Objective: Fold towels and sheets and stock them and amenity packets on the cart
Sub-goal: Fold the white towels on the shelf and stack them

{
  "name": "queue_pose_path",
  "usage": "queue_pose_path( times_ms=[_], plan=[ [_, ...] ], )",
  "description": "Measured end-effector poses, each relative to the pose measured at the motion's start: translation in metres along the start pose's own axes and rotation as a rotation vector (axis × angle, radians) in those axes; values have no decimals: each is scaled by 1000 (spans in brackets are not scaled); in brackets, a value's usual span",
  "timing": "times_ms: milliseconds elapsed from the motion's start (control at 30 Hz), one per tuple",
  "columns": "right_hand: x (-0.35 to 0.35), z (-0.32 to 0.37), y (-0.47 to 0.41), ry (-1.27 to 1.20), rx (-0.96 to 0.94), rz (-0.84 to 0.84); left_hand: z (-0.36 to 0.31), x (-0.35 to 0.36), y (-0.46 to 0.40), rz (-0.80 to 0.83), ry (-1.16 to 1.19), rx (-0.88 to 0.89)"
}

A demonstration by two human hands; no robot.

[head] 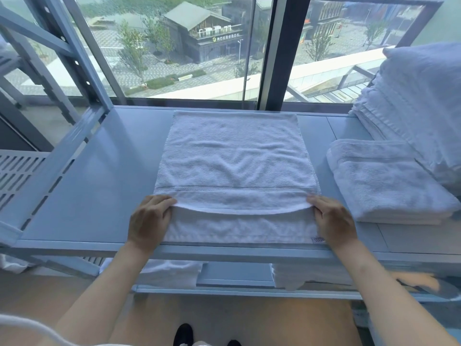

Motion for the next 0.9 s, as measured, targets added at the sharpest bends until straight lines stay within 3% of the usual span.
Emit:
queue_pose_path(
  times_ms=[267,533,767,900],
  plan=[
    [-73,19,-41,-105,-41,-212,-29,-73,-52,-214,101,48],
    [-52,17,82,-114,-14,47,-12,-48,81,28,235,-43],
    [-36,8,47,-76,11,17,-10,-26,50,40,184,-62],
    [-48,-2,25,-66,-6,-106,-16,-42,27,-61,160,-11]
  ],
)
Point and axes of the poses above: each hand's wrist, its own y-axis away from the middle knuckle, its own x-axis out of the palm, z = x × y, the point moved 8 cm from there along -y, towards the middle knuckle, and after that the axes turned 14 degrees about -z, right-handed, at the moved point
